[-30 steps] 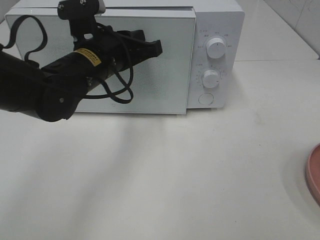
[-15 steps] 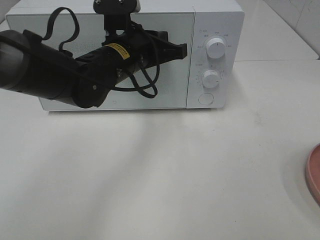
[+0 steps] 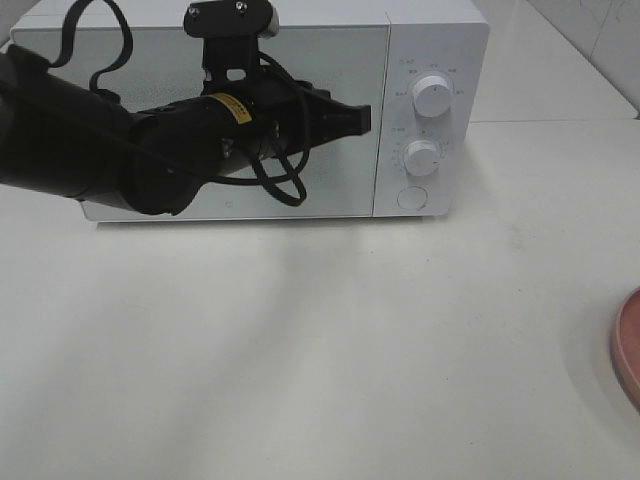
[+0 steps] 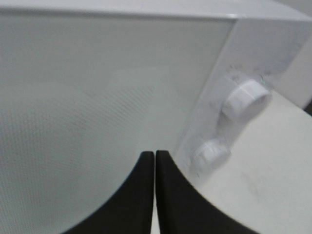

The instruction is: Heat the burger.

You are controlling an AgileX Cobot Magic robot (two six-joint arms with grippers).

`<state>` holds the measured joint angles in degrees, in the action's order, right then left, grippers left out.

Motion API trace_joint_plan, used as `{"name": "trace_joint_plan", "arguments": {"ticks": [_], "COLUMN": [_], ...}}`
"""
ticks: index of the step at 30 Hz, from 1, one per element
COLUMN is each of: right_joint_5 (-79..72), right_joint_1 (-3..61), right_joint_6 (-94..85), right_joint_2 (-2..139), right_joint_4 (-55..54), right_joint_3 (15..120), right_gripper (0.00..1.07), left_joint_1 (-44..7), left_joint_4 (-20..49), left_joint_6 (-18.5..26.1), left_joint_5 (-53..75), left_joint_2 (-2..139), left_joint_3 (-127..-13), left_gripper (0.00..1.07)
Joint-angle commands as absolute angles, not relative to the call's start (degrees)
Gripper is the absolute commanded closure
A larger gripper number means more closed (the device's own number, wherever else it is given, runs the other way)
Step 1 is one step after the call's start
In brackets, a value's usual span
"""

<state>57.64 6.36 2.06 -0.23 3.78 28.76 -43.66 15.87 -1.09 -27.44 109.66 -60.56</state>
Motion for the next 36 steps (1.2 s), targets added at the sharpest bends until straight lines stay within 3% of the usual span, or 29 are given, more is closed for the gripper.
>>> {"name": "trace_joint_plan", "arguments": {"ticks": [1, 2, 3, 4, 5, 11, 18, 23, 28, 29, 31, 32, 34, 36], "right_joint_5": [57.12, 57.12, 57.12, 57.12, 57.12, 57.12, 57.12, 57.12, 57.12, 57.12, 57.12, 57.12, 57.12, 57.12], "right_joint_1": [5.96, 5.96, 5.96, 5.96, 5.96, 5.96, 5.96, 5.96, 5.96, 5.96, 5.96, 5.96, 5.96, 5.96], "right_joint_6": [2.29, 2.29, 2.29, 2.29, 2.29, 2.29, 2.29, 2.29, 2.29, 2.29, 2.29, 2.29, 2.29, 2.29], "right_joint_2": [-1.83, -1.83, -1.83, -1.83, -1.83, -1.83, -1.83, -1.83, -1.83, -1.83, -1.83, -1.83, -1.83, -1.83], "right_joint_4": [4.01, 4.01, 4.01, 4.01, 4.01, 4.01, 4.01, 4.01, 4.01, 4.01, 4.01, 4.01, 4.01, 4.01], "right_joint_3": [28.65, 28.65, 28.65, 28.65, 28.65, 28.65, 28.65, 28.65, 28.65, 28.65, 28.65, 28.65, 28.65, 28.65], "right_gripper": [0.32, 0.32, 0.32, 0.32, 0.32, 0.32, 0.32, 0.32, 0.32, 0.32, 0.32, 0.32, 0.32, 0.32], "left_joint_1": [-44.75, -44.75, -44.75, -44.75, -44.75, -44.75, -44.58, -43.54, -37.01, -32.72, -30.37, -25.95, -23.38, -16.62], "left_joint_4": [14.78, 14.78, 14.78, 14.84, 14.95, 12.61, 4.41, 2.46, 1.95, 1.66, 1.60, 1.60, 1.60, 1.55], "left_joint_6": [-0.80, -0.92, -0.92, -1.09, -1.15, -0.92, -1.26, -2.69, -3.84, -3.78, -3.78, -3.72, -3.72, -3.32], "left_joint_5": [-15.53, -12.15, -12.15, -5.90, -2.64, 10.37, 35.24, 42.86, 50.65, 53.17, 54.60, 57.81, 59.53, 64.34], "left_joint_2": [105.02, 104.22, 104.22, 102.85, 102.16, 99.18, 91.62, 87.95, 83.48, 81.65, 80.96, 79.47, 78.72, 76.26], "left_joint_3": [-57.64, -57.24, -57.24, -56.89, -56.89, -56.89, -56.89, -56.89, -56.89, -56.89, -56.89, -56.89, -56.89, -56.89], "left_gripper": [0.71, 0.52, 0.52, 0.15, 0.05, 0.09, 0.09, 0.09, 0.09, 0.09, 0.09, 0.09, 0.09, 0.09]}}
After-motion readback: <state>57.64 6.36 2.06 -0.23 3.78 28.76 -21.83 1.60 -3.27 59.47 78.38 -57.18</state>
